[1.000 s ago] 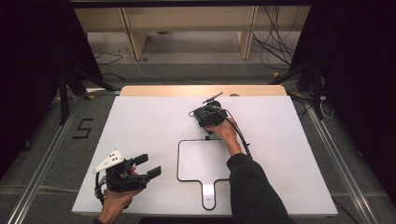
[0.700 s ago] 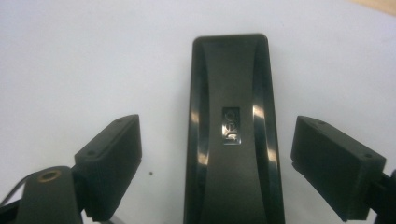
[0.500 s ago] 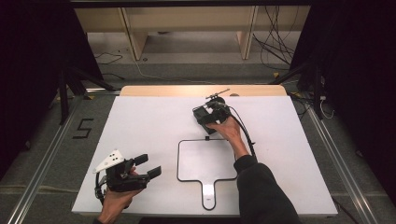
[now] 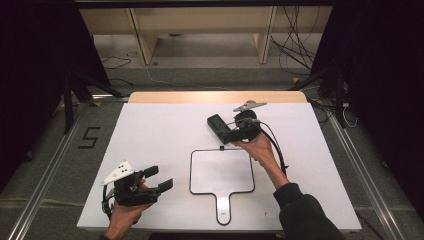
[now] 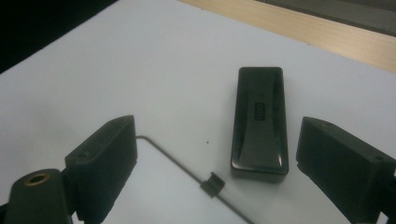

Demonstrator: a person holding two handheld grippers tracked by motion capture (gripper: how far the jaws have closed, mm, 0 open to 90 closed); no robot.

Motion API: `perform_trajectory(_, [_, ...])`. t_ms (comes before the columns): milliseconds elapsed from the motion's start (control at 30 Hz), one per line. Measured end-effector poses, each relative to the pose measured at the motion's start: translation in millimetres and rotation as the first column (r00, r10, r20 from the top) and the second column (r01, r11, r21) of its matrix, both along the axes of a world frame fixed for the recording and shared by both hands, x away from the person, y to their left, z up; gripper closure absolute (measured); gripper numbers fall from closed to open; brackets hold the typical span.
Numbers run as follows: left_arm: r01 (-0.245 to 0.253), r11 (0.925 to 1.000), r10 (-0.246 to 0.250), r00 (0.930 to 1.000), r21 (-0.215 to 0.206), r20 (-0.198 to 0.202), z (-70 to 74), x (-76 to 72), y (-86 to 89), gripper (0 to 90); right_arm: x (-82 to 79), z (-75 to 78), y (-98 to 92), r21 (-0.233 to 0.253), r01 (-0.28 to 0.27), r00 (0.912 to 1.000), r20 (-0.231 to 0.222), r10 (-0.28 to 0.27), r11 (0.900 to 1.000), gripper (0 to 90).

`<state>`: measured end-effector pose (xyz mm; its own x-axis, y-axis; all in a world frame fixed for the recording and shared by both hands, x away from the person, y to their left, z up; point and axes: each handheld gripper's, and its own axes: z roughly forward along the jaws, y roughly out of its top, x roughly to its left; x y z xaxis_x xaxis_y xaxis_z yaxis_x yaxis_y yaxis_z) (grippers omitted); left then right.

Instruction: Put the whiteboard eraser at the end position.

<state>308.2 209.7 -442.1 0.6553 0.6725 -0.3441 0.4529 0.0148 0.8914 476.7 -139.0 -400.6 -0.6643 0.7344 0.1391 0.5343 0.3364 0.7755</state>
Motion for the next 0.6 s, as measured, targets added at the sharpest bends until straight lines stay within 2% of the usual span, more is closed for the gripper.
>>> perform_trajectory(100, [0.001,1.0000,-0.001,1.0000,0.003,-0.003,-0.4,0.0,-0.7,16.3,-17.5,3.8,-8.7,0.014,-0.011,0.9997,0.023,0.010,1.000,12.8])
perform_trajectory(300, [0.004,0.9999,-0.004,1.0000,0.010,-0.007,-1.5,1.0,-1.5,16.2,-46.1,5.4,-29.7,0.073,-0.015,0.9989,0.045,0.012,0.997,12.9])
perform_trajectory(600, [0.006,0.9999,-0.006,0.9999,0.014,-0.012,-2.6,1.7,-3.3,16.2,-78.3,-0.2,-56.5,0.110,-0.010,0.9979,0.065,0.003,0.994,13.0])
